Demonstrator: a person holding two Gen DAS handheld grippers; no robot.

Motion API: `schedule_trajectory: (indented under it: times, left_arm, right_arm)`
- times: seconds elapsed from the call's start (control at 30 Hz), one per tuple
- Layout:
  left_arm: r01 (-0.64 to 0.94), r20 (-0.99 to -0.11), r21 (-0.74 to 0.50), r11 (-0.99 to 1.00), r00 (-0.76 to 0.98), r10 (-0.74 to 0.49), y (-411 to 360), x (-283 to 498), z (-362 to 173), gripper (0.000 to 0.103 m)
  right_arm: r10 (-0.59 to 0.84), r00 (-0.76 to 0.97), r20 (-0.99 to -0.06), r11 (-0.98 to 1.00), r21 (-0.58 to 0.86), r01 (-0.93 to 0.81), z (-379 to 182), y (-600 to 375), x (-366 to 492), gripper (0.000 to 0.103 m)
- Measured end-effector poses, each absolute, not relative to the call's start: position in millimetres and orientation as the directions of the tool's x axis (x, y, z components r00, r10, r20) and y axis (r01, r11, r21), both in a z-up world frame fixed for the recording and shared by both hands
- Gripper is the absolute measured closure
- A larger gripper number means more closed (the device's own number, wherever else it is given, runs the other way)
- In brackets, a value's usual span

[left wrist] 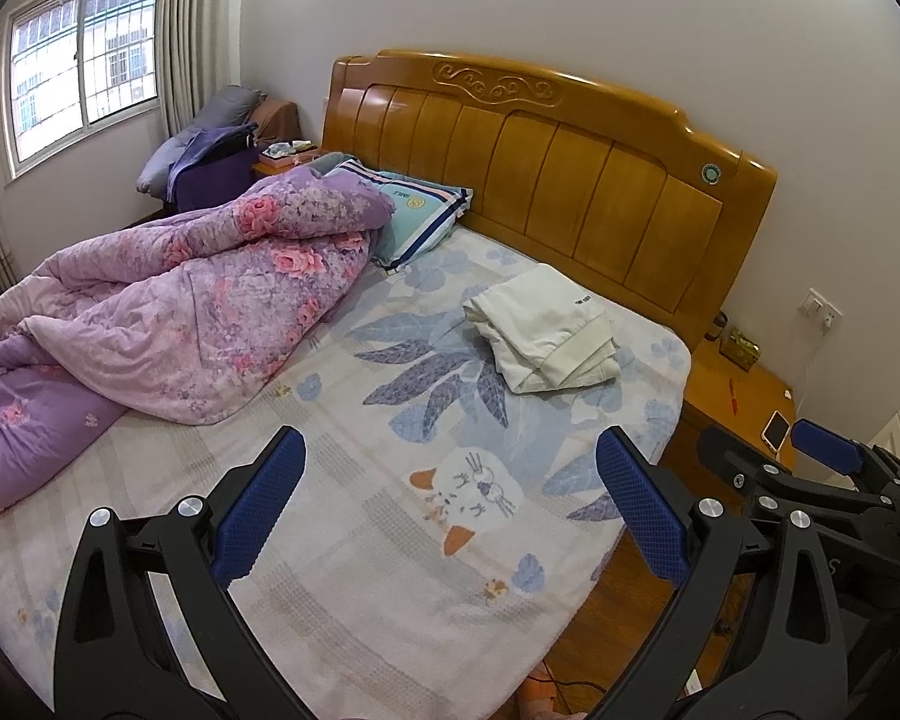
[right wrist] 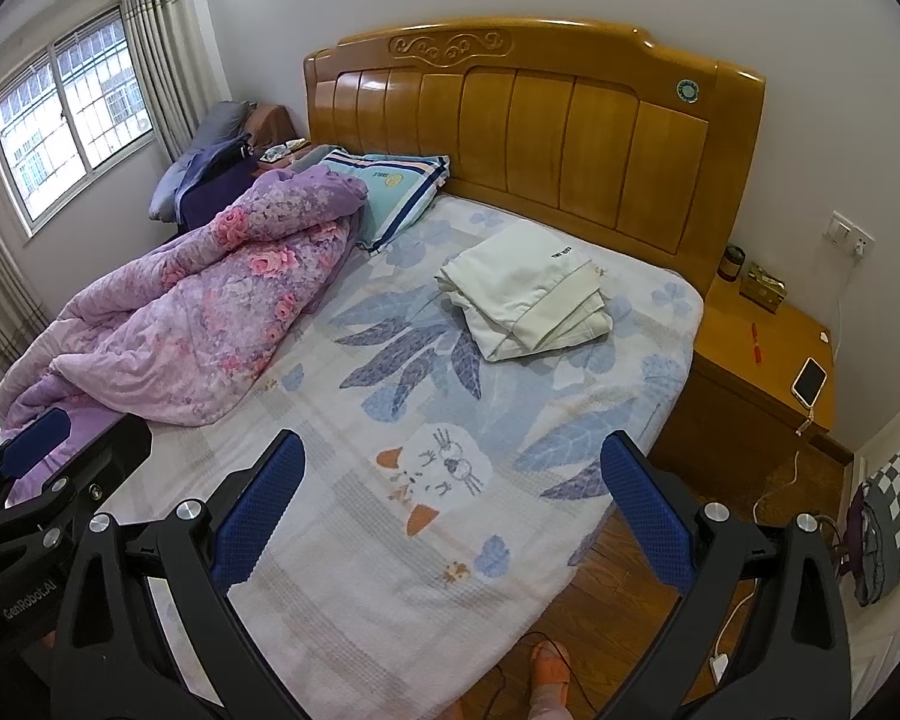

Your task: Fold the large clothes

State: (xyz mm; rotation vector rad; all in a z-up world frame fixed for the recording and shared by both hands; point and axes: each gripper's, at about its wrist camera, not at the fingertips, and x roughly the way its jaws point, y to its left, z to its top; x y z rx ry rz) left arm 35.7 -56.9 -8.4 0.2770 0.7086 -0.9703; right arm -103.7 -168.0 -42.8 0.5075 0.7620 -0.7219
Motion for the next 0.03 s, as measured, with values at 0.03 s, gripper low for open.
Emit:
schedule_trajectory:
  times: [0.03]
  left_arm:
    - [0.828, -0.662, -0.090, 0.553, 0.366, -0.655, -56.3, 36.1, -8.7, 0.005]
  right_arm:
    - [-0.399, 0.507, -0.764, 0.652, 0.152, 0.743, -42.9, -167.5, -103.6, 0.007]
